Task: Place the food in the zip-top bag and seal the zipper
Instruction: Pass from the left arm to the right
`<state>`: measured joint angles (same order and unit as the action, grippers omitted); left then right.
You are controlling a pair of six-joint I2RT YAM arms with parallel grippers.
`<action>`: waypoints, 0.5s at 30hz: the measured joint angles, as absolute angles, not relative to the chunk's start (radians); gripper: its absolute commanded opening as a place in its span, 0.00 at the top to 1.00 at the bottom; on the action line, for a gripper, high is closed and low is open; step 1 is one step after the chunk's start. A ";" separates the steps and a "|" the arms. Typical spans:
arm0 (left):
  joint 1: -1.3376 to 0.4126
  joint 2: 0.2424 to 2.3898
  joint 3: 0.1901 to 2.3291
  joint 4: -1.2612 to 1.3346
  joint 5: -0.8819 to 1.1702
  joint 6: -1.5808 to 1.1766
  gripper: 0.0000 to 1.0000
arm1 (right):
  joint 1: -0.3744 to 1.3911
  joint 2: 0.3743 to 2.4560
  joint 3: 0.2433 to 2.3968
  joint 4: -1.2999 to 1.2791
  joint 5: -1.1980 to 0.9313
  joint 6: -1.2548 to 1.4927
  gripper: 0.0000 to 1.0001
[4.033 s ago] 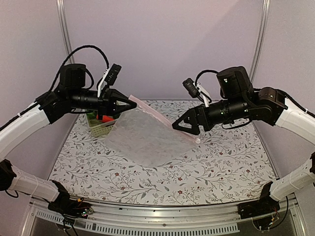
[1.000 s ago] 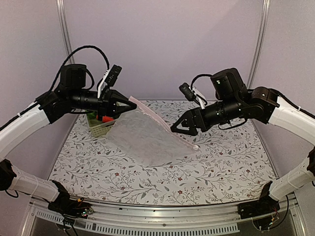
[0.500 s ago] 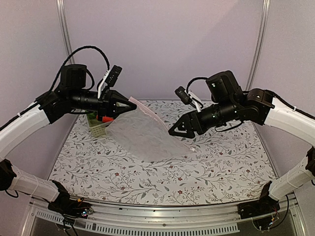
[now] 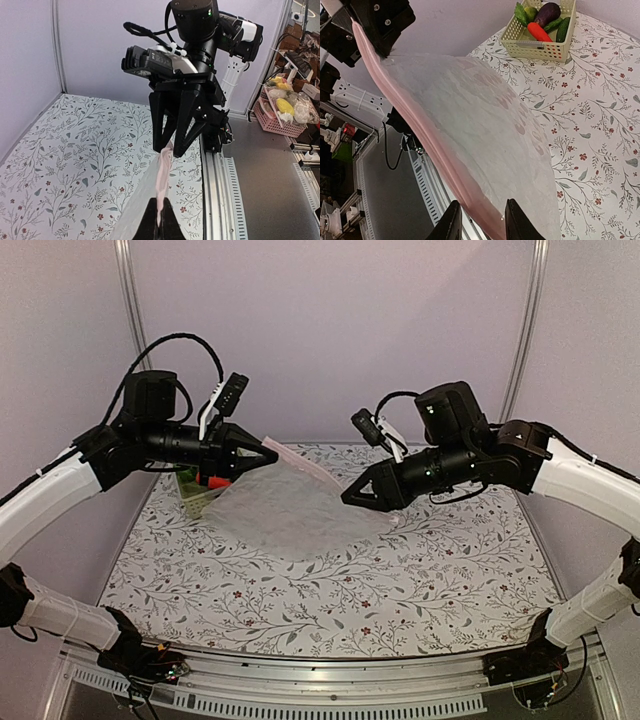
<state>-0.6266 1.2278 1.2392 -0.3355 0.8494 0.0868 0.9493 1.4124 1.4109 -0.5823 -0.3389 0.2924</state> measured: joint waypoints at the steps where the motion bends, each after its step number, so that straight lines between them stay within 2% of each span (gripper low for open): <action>1: -0.627 1.229 1.239 -0.336 0.850 0.086 1.00 | 0.949 1.416 1.413 -0.581 -0.339 0.290 0.74; 9: -0.627 1.231 1.240 -0.337 0.854 0.086 1.00 | 0.950 1.425 1.419 -0.555 -0.352 0.290 1.00; 13: -0.627 1.234 1.241 -0.334 0.854 0.085 1.00 | 0.953 1.428 1.422 -0.540 -0.354 0.294 1.00; 14: -0.628 1.237 1.241 -0.333 0.852 0.083 0.94 | 0.956 1.428 1.422 -0.537 -0.351 0.295 1.00; 15: -0.629 1.242 1.242 -0.333 0.847 0.079 0.76 | 0.958 1.428 1.422 -0.537 -0.348 0.295 1.00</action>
